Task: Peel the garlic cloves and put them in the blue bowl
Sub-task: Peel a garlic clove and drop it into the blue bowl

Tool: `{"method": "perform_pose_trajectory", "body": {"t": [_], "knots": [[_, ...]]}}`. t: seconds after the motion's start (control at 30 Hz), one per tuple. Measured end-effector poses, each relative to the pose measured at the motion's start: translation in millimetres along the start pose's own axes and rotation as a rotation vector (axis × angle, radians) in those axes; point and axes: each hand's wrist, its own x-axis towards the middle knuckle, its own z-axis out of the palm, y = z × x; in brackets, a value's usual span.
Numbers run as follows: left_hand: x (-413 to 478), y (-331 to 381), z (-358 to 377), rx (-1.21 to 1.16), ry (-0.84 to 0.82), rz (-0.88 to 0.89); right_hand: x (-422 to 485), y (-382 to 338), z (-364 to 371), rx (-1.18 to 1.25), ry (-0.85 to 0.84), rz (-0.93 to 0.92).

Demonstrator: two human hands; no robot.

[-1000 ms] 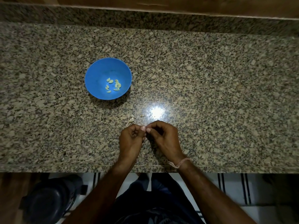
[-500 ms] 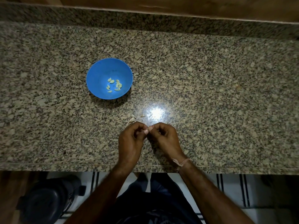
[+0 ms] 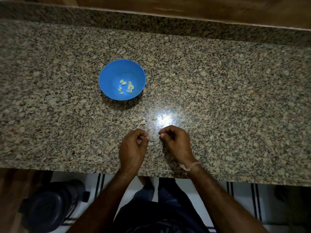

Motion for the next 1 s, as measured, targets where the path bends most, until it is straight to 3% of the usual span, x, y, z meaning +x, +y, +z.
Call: {"method": "perform_pose_trajectory", "body": {"t": [0.33,0.73,0.83,1.0], "knots": [[13.1,27.8,24.8,0.057,-0.057,0.16,-5.1,6.5,-29.9,0.084,0.166,0.015],[22.6,34.8,33.4,0.401,-0.095,0.324,-6.9,8.1,-38.0,0.028,0.191,-0.002],[17.2,37.0,24.5,0.341,-0.023,0.269,-4.6,6.1,-36.5,0.001,0.172,-0.023],[18.7,-3.8,-16.7,0.189,0.214,0.0,-7.9,-1.7,-31.2,-0.124,0.067,-0.12]]}}
